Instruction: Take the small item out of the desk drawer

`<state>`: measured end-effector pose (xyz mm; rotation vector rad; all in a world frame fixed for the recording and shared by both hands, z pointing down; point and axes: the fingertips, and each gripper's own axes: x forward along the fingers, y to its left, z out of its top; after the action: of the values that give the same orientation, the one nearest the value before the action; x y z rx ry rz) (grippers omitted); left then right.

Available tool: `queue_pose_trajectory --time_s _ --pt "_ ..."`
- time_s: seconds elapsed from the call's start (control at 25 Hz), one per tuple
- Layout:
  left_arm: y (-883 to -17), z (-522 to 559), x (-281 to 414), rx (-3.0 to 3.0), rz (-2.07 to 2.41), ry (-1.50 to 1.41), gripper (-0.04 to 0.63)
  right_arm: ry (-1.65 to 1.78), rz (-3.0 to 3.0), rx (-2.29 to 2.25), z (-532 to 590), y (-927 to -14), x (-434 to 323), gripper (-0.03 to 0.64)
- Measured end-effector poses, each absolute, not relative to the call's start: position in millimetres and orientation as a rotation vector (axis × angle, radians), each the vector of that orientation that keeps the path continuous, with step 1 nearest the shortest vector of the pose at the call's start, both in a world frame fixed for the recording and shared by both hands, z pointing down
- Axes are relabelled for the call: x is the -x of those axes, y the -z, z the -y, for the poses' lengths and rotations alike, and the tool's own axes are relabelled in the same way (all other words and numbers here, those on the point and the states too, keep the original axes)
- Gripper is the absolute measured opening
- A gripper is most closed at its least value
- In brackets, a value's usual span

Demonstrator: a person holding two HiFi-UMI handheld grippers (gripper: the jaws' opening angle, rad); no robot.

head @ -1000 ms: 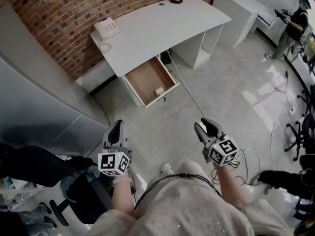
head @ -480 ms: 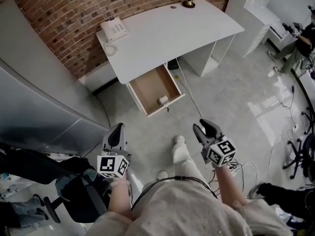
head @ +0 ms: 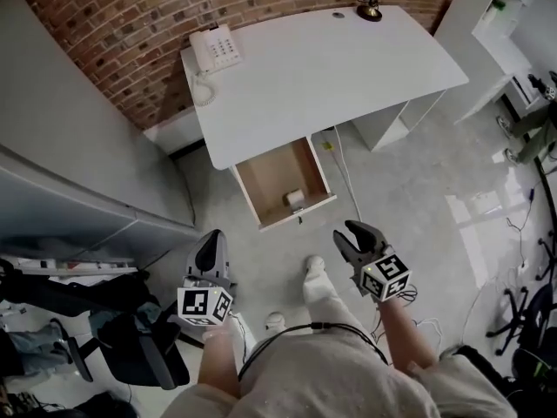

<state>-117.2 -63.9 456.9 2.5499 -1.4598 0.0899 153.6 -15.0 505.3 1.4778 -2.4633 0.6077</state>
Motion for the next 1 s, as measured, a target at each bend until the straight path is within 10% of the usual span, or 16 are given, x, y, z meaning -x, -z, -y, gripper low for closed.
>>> queue_pose_trajectory --time_s 1.0 --pt "-544 126 72 -2.286 1.593 -0.165 0.006 -0.689 2.455 -0.947 140 -617 -148 0.163"
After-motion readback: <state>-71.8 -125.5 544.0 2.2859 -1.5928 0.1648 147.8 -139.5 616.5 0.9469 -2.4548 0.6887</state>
